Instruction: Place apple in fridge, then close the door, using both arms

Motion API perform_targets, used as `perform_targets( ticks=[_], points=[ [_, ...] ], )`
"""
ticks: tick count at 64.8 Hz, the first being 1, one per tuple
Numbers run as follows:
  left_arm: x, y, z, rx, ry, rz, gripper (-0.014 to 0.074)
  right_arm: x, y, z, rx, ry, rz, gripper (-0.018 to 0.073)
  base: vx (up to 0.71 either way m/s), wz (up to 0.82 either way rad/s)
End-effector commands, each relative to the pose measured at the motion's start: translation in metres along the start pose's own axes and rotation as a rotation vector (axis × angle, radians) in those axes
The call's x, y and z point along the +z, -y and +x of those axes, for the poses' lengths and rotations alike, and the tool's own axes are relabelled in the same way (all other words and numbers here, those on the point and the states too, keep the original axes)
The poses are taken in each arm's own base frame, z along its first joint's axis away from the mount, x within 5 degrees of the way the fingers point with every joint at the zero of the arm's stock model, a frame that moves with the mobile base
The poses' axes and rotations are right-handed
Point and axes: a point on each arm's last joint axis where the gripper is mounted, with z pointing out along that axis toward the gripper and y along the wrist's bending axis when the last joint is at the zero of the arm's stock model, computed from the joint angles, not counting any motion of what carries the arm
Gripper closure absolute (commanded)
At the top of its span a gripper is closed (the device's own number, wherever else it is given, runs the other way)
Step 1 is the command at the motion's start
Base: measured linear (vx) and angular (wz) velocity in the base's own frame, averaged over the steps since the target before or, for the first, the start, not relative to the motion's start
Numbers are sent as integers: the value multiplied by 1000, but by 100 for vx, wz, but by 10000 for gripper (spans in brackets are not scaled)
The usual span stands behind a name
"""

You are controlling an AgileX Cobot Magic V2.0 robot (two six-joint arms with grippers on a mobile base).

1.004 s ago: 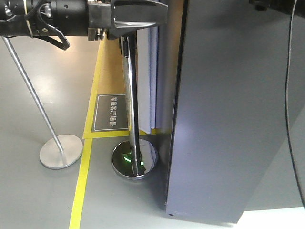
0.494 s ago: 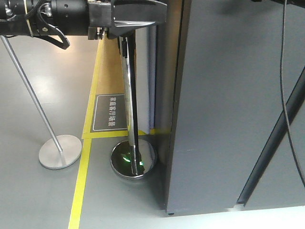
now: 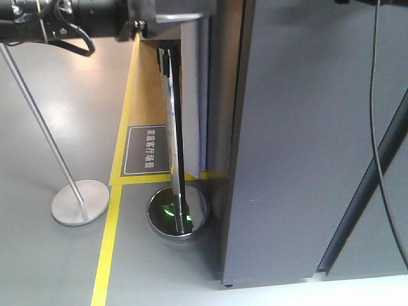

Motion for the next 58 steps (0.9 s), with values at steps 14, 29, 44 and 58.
perform_targets(
  ticks=[14,29,44,58],
  points=[
    [-45,-28,-32,45,140,-225,503,-104,-27,-62,-52,74,-112,575,0,0],
    [-77,-49,-34,36,112,-254,605,-150,-52,-66,-112,7,-310,566,0,0],
    [-92,-49,-29,29,43,-185,605,-190,-69,-77,-152,55,-417,565,0,0],
    [-115,-39,-35,58,37,-182,605,-218,-76,-77,-180,60,-431,564,0,0]
  ],
)
